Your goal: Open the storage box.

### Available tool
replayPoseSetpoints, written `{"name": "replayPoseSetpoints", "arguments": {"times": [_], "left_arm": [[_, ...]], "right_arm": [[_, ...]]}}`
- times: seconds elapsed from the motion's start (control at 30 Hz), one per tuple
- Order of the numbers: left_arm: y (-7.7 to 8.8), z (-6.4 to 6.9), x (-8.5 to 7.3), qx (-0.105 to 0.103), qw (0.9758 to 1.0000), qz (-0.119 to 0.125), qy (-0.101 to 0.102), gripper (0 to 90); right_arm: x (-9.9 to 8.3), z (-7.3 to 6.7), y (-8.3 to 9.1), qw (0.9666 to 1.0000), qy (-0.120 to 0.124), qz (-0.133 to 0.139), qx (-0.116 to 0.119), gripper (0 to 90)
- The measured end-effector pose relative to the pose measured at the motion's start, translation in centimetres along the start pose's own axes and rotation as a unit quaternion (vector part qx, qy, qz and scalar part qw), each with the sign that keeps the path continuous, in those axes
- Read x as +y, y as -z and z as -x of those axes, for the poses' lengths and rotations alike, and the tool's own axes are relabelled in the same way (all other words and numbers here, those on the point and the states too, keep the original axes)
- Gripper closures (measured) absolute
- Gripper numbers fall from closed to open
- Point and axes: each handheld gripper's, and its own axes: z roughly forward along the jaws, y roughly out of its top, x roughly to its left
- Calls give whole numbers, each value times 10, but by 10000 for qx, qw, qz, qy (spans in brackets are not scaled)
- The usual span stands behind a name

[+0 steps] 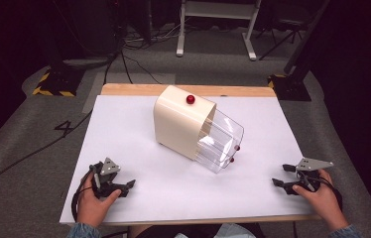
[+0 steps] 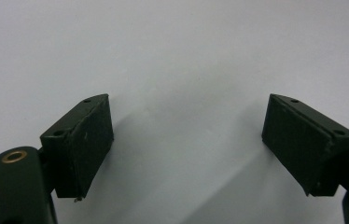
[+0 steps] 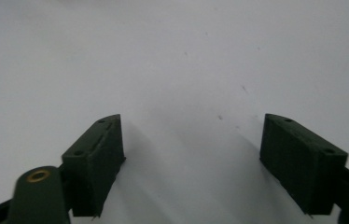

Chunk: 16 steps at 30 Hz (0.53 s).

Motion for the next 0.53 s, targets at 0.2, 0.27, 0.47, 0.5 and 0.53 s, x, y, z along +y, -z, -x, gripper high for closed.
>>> {"name": "replayPoseSetpoints", "arguments": {"times": [0.2,0.27,0.47,0.5,0.53], "left_arm": [[0,0,0,4,10000,1,-1,165],[0,0,0,2,10000,-1,-3,164],[0,-1,0,-22,10000,-24,16,162],[0,-1,1,-14,10000,-21,6,161],[0,-1,1,-14,10000,-21,6,160]], "right_arm": [[-1,1,-2,9999,-89,-36,-133,129],[-1,1,-2,9998,-127,-21,-118,131],[-2,0,-2,9998,-90,1,-172,133],[-2,-1,-2,9998,-63,6,-181,134],[-2,-1,-2,9998,-57,12,-177,135]]}}
